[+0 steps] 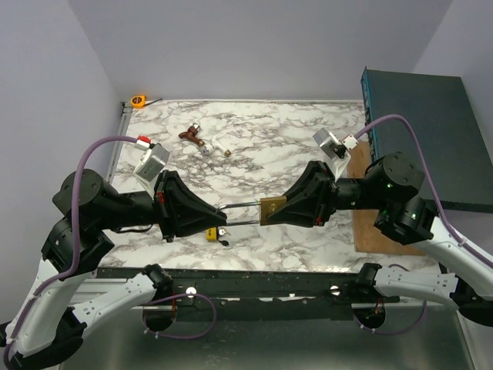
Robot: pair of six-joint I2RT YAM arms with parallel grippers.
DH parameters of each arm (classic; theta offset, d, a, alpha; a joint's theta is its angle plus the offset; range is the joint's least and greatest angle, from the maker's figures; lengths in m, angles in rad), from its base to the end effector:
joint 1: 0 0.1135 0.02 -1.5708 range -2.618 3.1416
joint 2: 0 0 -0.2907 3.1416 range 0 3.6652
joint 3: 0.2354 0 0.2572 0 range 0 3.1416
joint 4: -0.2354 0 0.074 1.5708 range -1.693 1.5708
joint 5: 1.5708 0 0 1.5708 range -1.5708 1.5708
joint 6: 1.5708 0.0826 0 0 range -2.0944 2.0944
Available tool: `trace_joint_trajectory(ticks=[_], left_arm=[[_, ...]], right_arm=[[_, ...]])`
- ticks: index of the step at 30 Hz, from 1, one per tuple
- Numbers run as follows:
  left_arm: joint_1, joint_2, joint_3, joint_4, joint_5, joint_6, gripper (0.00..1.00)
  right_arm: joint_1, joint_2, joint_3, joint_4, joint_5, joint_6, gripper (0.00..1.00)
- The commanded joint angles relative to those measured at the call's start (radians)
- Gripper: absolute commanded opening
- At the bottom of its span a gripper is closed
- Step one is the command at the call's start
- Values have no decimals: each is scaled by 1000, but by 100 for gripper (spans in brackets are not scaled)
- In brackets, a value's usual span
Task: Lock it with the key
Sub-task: Lock the lock.
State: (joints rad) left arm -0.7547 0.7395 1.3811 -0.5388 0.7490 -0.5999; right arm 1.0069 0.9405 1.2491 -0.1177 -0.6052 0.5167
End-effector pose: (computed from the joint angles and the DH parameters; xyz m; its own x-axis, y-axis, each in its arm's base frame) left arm 0.0369 -0.1119 0.5210 -0.5001 -0.0973 -0.8605 0.8636 0.0177 -0.5039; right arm 0.0715 0.2010 0.5084 -0.4027 0.1234 -0.9070 -0.9140 -0.1075 0.3912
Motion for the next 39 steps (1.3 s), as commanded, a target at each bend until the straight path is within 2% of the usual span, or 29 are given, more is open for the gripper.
trace_joint_trajectory(ticks=[1,4,20,39], left_arm=[[-2,-5,-7,69,41,-46,0],[-2,-1,-1,28,-1,-21,0],[-2,14,-92,119,-23,-52,0],[-2,47,-151,102,-139,-42,0]], right_arm=[[-2,26,24,107,-15,12,1],[-2,31,26,148,-24,23,1],[0,68,29,162,12,17,1],[14,99,-17,144,136,0,1]])
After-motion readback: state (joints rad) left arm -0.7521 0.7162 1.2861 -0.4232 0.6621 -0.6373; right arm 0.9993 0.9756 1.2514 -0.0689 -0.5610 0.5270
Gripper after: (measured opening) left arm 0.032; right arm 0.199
